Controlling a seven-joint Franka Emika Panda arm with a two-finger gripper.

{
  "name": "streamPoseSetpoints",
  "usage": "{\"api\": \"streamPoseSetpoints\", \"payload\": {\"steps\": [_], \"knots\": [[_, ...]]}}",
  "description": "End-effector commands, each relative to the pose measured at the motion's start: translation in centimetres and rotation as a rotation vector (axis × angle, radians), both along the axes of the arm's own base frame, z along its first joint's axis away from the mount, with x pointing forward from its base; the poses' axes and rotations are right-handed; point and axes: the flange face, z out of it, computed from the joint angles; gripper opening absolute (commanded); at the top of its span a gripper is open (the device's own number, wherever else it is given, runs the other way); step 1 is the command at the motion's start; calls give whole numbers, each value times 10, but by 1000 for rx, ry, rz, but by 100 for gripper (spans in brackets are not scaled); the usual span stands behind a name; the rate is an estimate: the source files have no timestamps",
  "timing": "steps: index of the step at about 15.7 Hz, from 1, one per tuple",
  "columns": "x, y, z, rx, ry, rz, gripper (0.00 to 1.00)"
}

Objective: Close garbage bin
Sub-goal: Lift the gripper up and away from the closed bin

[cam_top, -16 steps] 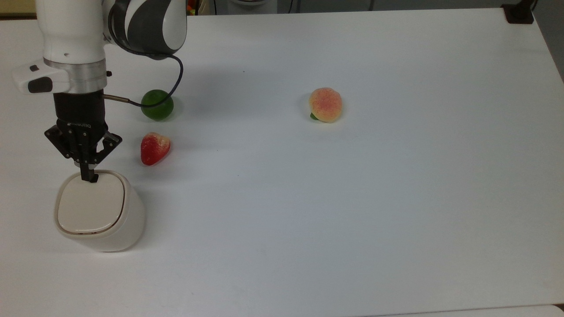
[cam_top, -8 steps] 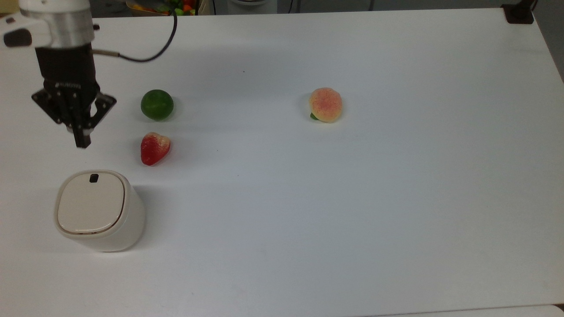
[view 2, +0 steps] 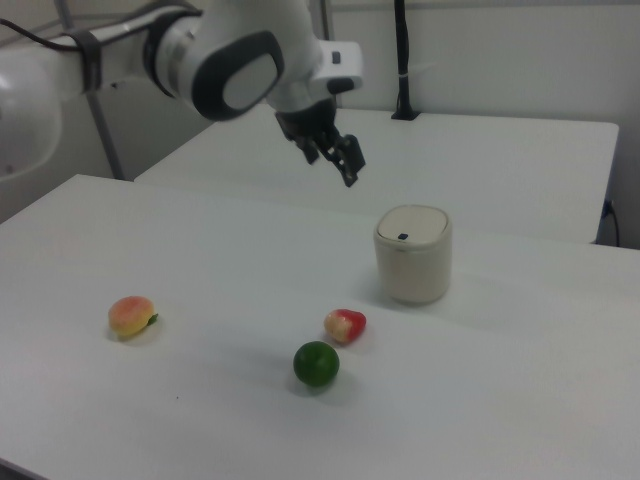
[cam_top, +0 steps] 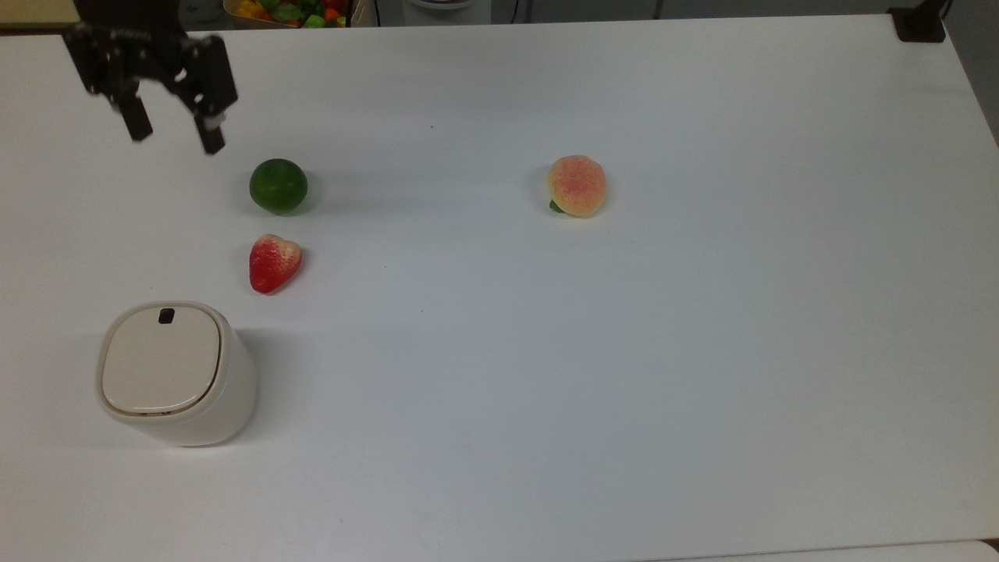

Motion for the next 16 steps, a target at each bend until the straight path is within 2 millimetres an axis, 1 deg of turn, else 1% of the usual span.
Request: {"api": "streamPoseSetpoints", "payload": {"steps": [1,6,9,10,12,14,15,16], "knots": [[-33,21,28,56,80,-28,100],[-64,67,56,96,177,13,100],[-80,98,64,111,223,36,100],[-84,106,63,115,242,39,100],[-89,131,67,100,258,65,100],[-93,154,62,79,279,73,100],[-97,162,62,78,284,74,100],[-99,171,57,70,297,91,100]]}}
